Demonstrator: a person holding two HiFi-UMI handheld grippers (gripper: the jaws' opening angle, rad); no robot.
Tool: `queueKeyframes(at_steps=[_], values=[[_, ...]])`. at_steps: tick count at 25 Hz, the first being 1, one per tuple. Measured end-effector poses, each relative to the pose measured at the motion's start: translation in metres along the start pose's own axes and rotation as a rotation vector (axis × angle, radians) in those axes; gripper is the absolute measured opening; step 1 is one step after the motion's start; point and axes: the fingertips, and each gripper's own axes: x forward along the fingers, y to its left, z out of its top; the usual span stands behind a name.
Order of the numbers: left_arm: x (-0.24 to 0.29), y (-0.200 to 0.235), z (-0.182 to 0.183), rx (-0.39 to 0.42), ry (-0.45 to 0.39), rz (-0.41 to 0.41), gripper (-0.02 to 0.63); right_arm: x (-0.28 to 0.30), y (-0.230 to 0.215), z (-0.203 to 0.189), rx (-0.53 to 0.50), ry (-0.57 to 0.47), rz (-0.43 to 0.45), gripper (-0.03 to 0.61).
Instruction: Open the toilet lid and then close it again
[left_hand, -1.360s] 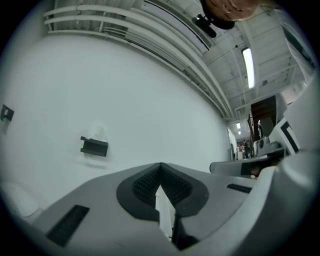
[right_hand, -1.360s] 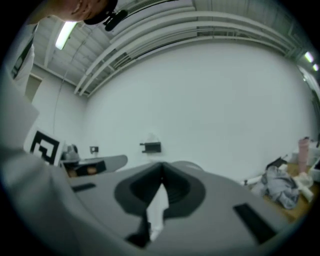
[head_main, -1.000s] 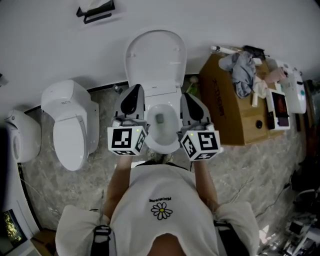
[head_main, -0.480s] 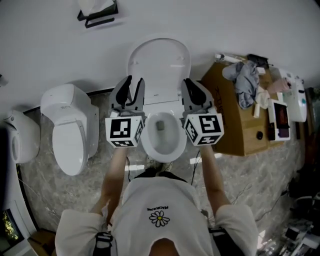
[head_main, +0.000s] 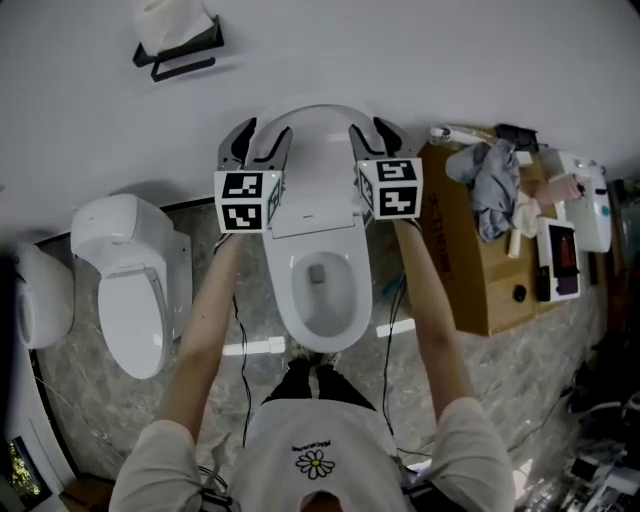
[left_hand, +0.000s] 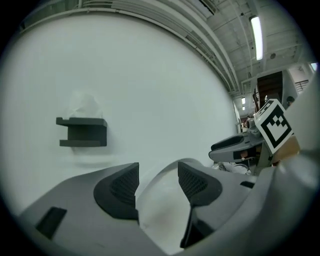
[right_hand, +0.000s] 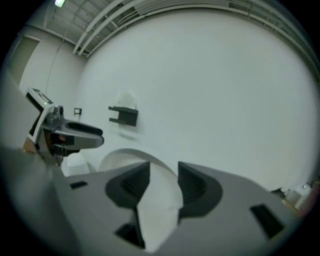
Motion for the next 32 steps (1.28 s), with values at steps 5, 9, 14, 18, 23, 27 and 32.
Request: queueKeyframes(at_steps=[5,9,14,18,23,27,32], values=[[0.041,0.011,-0.038,0.028,0.109,-0.013,0.257,0.051,-0.027,-0.028,-0.054,0.126,-0.049,0.175],[0.054,0.016,-0.054,0.016,0.144,-0.013,0.256,0.073,-0.031,-0.039,-0.099,0.184,-0.054,0.175],[0.062,0.020,-0.061,0.001,0.173,-0.007,0.256,0.084,-0.036,-0.048,-0.087,0.205,-0.071,0.155],[0.060,0.017,-0.061,0.008,0.159,-0.035,0.257,0.080,-0.043,-0.049,-0.075,0.185,-0.120,0.098],[0.057,0.019,-0.059,-0.061,0.143,-0.028,0.256,0.078,-0.042,-0.049,-0.060,0.161,-0.140,0.098],[0.054,0.017,-0.058,-0.055,0.134,-0.029,0.249,0.072,-0.044,-0.050,-0.044,0.162,-0.141,0.098],[0.044,0.016,-0.057,-0.076,0.129,-0.028,0.210,0.063,-0.040,-0.051,-0.037,0.159,-0.141,0.098]])
